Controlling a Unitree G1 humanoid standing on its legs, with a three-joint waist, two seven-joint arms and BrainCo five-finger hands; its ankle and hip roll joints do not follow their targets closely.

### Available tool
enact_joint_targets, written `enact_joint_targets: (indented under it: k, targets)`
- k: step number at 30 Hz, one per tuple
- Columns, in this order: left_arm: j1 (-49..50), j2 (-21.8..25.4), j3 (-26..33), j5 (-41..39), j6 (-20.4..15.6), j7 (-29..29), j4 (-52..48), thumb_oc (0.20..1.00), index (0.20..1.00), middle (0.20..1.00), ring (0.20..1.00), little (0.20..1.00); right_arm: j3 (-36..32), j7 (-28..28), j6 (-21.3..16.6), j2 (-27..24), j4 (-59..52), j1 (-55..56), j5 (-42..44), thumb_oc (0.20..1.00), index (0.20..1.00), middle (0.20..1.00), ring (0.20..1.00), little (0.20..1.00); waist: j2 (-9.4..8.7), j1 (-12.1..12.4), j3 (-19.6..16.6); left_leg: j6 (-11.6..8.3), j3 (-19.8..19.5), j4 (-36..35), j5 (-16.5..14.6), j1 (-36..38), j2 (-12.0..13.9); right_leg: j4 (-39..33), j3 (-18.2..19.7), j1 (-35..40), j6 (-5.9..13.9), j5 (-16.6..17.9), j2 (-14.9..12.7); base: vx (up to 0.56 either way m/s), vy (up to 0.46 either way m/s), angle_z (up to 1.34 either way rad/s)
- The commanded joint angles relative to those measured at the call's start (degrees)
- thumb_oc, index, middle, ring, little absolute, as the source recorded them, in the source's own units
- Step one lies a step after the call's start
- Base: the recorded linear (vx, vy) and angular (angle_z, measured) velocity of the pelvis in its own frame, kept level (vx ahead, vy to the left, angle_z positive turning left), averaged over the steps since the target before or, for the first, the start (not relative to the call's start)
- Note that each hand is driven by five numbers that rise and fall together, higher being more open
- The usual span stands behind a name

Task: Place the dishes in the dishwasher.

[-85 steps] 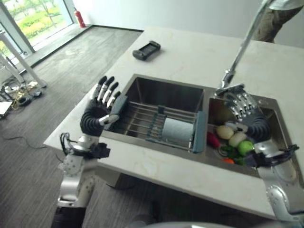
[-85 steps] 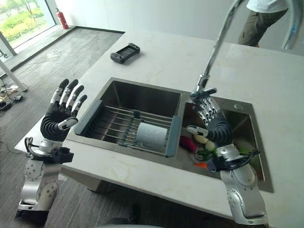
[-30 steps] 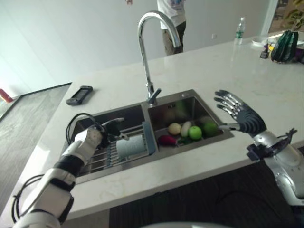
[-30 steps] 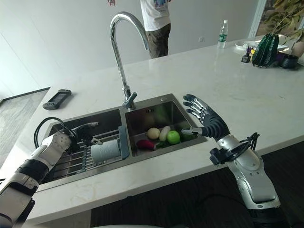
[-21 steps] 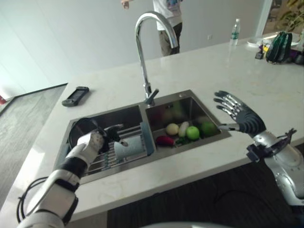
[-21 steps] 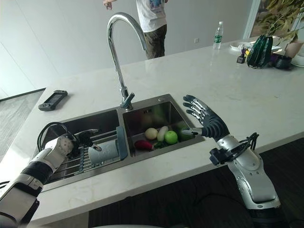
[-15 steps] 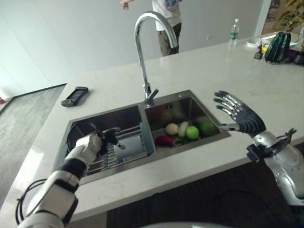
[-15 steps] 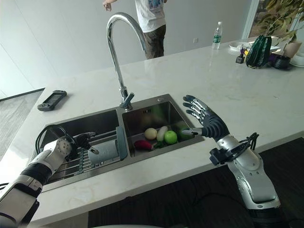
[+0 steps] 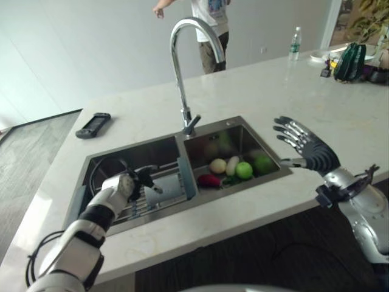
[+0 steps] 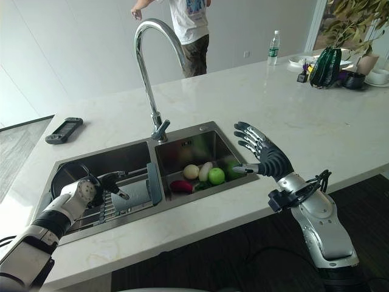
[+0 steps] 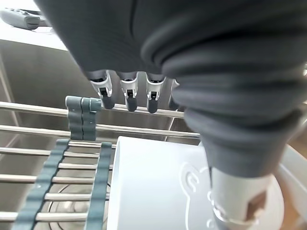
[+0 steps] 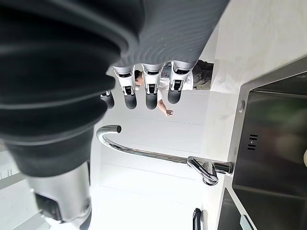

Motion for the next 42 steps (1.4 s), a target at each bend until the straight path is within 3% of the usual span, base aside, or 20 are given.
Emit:
enact_joint_targets:
  k: [1,30,31,32,33,37,42]
  targets:
    - [-3.23,1.16,-0.48,2.74,-0.6,0.47,3.3,1.0,1.0,1.0,1.0,1.0,-0.63,-0.11,-2.24,0.64,-0.24,-4.35,0.44,1.0,1.0,1.0,1.0,1.0,-1.68,-0.26,-0.31,0.12,-0.12,0.78,-11.73,5.63,-3.17,0.39,-0.76,-1.02,3.31,-2.43,0.5,0.0,0.0,0.0]
    - [-2.33,-2.0,-1.72,8.78,1.21,1.85,14.93,1.0,1.0,1.0,1.0,1.0,-0.27,0.87,-1.11,1.55,-1.77,-3.75,0.43,1.0,1.0,1.0,1.0,1.0,-1.54,-1.83,-0.21,0.28,1.23,0.78,-11.87,6.1,-3.06,0.39,0.47,-1.18,3.28,-2.43,1.08,0.0,-0.002,-0.02]
    - [-2.24,-2.29,-1.82,9.36,1.76,1.84,15.62,0.755,0.755,0.755,0.755,0.755,-0.2,0.8,-1.03,1.66,-1.75,-3.86,0.39,1.0,1.0,1.0,1.0,1.0,-1.56,-1.8,-0.21,0.29,1.19,0.78,-11.84,6.03,-3.08,0.39,0.48,-1.22,3.27,-2.44,1.08,0.0,0.0,0.0]
    - [-2.15,-2.44,-1.89,10.6,1.92,2.01,16.03,0.366,0.366,0.366,0.366,0.366,-0.16,0.71,-0.92,1.69,-1.76,-3.96,0.39,1.0,1.0,1.0,1.0,1.0,-1.57,-1.78,-0.2,0.31,1.19,0.78,-11.84,6.01,-3.08,0.39,0.47,-1.26,3.26,-2.43,1.08,0.0,0.0,0.0]
    - [-1.99,-2.54,-2.12,11.51,2.05,2.37,16.24,0.2,0.2,0.2,0.2,0.2,-0.13,0.65,-0.84,1.69,-1.76,-4.03,0.41,1.0,1.0,1.0,1.0,1.0,-1.58,-1.8,-0.19,0.3,1.19,0.78,-11.85,5.99,-3.09,0.39,0.48,-1.28,3.27,-2.43,1.06,0.0,0.0,0.0]
    - [-1.16,-3.1,-3.79,15.02,3.95,0.56,19.88,0.2,0.2,0.2,0.2,0.2,0.17,0.45,-0.4,1.77,-2.36,-4.04,0.73,1.0,1.0,1.0,1.0,1.0,-1.67,-2.28,-0.29,0.39,1.43,0.78,-11.95,6.01,-3.15,0.39,0.8,-1.35,3.4,-2.49,1.11,0.0,-0.002,-0.01]
    - [-0.79,-2.51,-5.7,18.54,1.56,4.13,20.38,0.2,0.2,0.2,0.2,0.2,0.3,0.83,-1.11,1.82,-2.29,-3.57,0.88,1.0,1.0,1.0,1.0,1.0,-1.53,-2.9,-0.21,0.42,2.0,0.78,-12.03,6.12,-3.2,0.39,1.24,-1.52,3.53,-2.42,1.18,0.0,-0.002,-0.06]
